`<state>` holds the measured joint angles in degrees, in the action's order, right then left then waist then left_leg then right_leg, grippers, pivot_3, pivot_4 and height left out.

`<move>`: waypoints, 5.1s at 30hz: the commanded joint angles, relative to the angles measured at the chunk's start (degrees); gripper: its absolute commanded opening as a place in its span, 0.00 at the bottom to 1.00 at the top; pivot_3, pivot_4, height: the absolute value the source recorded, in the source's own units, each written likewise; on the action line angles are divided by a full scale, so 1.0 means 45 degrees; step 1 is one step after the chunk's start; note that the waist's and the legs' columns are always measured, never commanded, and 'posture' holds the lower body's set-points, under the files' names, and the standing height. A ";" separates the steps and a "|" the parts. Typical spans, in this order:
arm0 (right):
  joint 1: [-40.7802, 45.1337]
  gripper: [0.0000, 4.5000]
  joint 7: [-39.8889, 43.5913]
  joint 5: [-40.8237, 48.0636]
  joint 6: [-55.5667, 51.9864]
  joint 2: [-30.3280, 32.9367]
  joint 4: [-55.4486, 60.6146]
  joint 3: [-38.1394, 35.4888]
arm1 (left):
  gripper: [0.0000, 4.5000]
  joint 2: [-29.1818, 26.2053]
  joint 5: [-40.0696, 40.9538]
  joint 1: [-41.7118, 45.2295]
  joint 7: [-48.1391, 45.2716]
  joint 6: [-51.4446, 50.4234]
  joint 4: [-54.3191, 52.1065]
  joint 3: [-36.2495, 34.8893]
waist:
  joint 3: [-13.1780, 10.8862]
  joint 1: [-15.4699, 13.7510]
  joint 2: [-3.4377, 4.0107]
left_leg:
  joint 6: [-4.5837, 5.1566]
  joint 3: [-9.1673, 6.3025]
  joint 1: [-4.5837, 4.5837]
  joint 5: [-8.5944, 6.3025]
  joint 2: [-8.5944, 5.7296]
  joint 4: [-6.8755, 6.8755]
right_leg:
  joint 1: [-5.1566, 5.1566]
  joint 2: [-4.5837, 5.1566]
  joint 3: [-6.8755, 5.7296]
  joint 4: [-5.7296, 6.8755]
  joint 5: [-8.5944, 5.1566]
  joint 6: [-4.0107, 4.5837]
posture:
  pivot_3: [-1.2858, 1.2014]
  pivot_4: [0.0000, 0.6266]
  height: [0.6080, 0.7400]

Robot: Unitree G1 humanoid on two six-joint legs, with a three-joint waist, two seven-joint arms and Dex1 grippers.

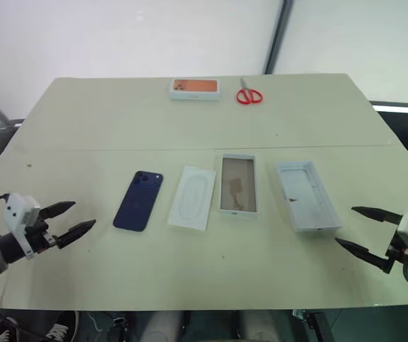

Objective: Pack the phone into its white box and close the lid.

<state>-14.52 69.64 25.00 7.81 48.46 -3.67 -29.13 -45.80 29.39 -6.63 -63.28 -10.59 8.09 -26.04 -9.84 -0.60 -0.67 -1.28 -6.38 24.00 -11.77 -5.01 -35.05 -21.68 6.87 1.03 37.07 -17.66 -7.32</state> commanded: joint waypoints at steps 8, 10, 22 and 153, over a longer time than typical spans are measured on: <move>0.0880 0.99 0.0134 0.0026 0.0070 0.0423 -0.0113 -0.0009 | 1.00 -0.0293 0.0396 0.0201 -0.0125 -0.0556 -0.0669 -0.0333 | 0.0000 -0.0007 0.0000 | 0.0000 -0.0001 0.0000 0.0000 -0.0001 -0.0002 | 0.0003 0.0000 -0.0003 -0.0001 -0.0001 0.0001 | 0.52 0.24 1.00; 0.0892 0.99 0.0168 -0.0009 0.0138 0.0421 -0.0186 0.0010 | 1.00 -0.0262 0.0402 0.0150 -0.0094 -0.0576 -0.0743 -0.0365 | 0.0000 -0.0006 0.0000 | 0.0001 -0.0001 0.0000 0.0000 -0.0001 -0.0001 | 0.0002 0.0000 -0.0003 -0.0001 0.0000 0.0001 | 0.52 0.24 1.00; 0.1283 0.99 -0.0179 -0.0168 0.0015 0.0325 0.0240 0.0626 | 1.00 -0.0103 0.0673 0.0512 0.0293 -0.1670 -0.1440 0.0149 | 0.0000 -0.0007 0.0001 | 0.0001 0.0000 0.0000 0.0001 -0.0001 -0.0005 | 0.0004 0.0000 -0.0002 0.0000 0.0000 0.0001 | 0.52 0.24 1.00; 0.5510 0.63 -0.2176 -0.1053 -0.5177 -0.0874 0.4121 0.4822 | 0.00 0.7964 0.6399 0.6978 1.1641 -1.4569 -0.3477 0.2332 | -0.0029 0.0020 -0.0050 | -0.0006 -0.0018 -0.0019 0.0009 -0.0020 -0.0033 | 0.0038 -0.0040 -0.0045 0.0019 0.0041 -0.0082 | 0.52 0.24 1.00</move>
<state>8.55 60.26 20.30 -17.18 44.87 14.47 -7.19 -10.83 58.00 24.33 -11.32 -76.96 -6.81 -16.01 -9.98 -0.51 -0.89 -1.30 -6.45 23.93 -11.74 -5.13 -35.19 -21.52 6.72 0.83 37.15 -17.47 -7.69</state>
